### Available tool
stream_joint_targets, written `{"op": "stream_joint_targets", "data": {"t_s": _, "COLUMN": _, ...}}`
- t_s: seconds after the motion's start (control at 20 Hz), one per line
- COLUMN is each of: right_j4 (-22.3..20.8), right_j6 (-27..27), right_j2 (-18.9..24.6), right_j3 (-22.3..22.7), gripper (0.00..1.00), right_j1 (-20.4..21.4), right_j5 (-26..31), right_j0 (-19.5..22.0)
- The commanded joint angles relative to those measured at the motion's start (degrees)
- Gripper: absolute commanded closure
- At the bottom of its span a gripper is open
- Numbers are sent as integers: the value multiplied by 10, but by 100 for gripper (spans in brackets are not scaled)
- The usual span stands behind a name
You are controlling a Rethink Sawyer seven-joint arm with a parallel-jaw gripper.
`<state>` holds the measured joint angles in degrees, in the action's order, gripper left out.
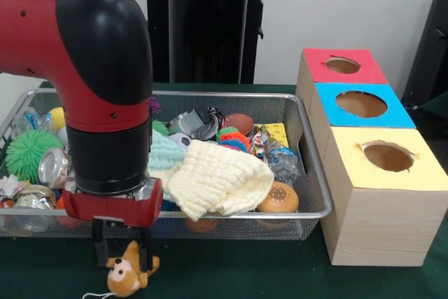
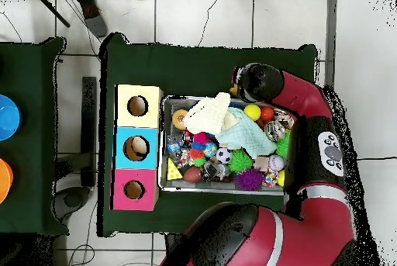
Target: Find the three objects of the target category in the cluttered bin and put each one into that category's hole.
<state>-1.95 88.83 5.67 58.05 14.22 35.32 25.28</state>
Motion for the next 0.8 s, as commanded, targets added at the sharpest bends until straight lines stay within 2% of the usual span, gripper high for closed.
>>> {"op": "stream_joint_targets", "data": {"t_s": 0.05, "right_j4": -17, "right_j6": 14, "right_j2": 10, "right_j3": 43, "gripper": 0, "right_j1": -9, "right_j5": 56, "right_j0": 13}}
{"op": "stream_joint_targets", "data": {"t_s": 0.8, "right_j4": -22, "right_j6": 16, "right_j2": 16, "right_j3": 27, "gripper": 0, "right_j1": -37, "right_j5": 45, "right_j0": 8}}
